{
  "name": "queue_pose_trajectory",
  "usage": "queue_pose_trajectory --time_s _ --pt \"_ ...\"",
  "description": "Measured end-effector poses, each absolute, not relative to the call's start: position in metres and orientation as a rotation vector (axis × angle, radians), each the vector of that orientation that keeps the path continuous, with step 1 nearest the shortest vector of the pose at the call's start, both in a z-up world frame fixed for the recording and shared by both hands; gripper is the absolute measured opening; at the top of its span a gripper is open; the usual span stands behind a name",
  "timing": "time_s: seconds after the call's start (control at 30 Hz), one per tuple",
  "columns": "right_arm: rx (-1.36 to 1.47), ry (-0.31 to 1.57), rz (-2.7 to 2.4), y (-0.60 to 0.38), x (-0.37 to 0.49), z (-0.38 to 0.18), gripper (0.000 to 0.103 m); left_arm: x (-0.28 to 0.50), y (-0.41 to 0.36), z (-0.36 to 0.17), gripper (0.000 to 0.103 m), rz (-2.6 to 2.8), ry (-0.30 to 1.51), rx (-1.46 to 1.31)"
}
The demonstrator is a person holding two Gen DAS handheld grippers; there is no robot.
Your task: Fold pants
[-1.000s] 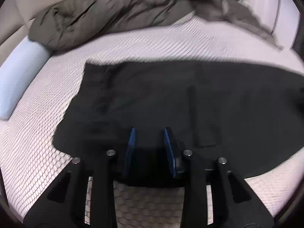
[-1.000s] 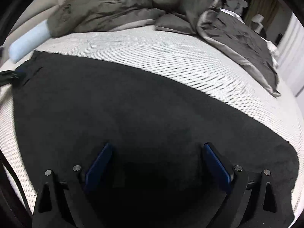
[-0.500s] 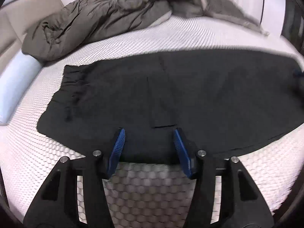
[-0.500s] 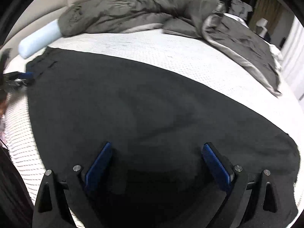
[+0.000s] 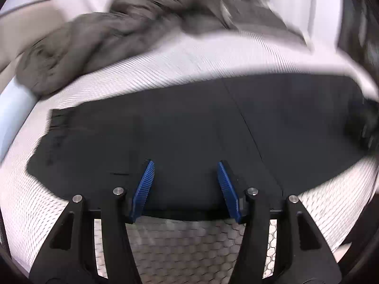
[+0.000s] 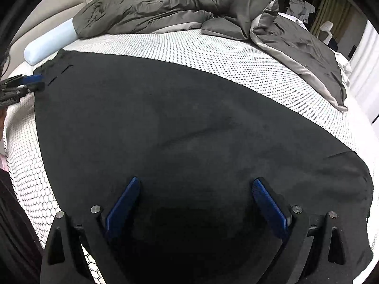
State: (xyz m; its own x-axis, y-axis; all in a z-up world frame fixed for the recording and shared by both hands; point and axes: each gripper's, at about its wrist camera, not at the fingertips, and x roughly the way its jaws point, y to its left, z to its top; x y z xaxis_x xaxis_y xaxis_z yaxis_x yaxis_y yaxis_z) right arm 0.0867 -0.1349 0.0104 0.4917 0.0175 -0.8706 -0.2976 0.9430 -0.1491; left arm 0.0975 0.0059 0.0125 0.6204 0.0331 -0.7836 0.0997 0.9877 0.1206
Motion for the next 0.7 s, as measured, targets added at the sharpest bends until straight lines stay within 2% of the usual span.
queue_pose_trajectory --time_s 0.2,0.33,0.37,0.43,0.53,0.6,0.7 --pt "-0.254 1.049 0.199 -0.149 0.077 0.011 0.098 0.071 -0.001 0.002 0.053 -0.028 0.931 0.181" --pt "-0.219 1.033 0.21 -0.156 0.071 0.018 0.098 0.061 -0.004 0.027 0.053 -0.012 0.859 0.125" --pt "-0.199 1.02 0.207 -0.156 0.069 0.022 0.098 0.05 -0.014 0.036 0.054 -0.039 0.833 0.108" --pt "-0.13 1.002 0.218 -0.154 0.066 0.026 0.098 0.058 -0.039 0.045 0.064 -0.094 0.804 0.082" --pt "-0.116 1.002 0.239 -0.136 0.069 0.022 0.098 0.077 -0.095 0.04 0.066 -0.209 0.797 0.11" --pt "-0.208 1.039 0.231 -0.122 0.069 0.007 0.097 0.084 -0.133 0.023 0.067 -0.296 0.872 0.175" --pt "-0.262 1.04 0.238 -0.129 0.057 0.002 0.097 0.074 -0.157 0.005 0.07 -0.305 0.894 0.297"
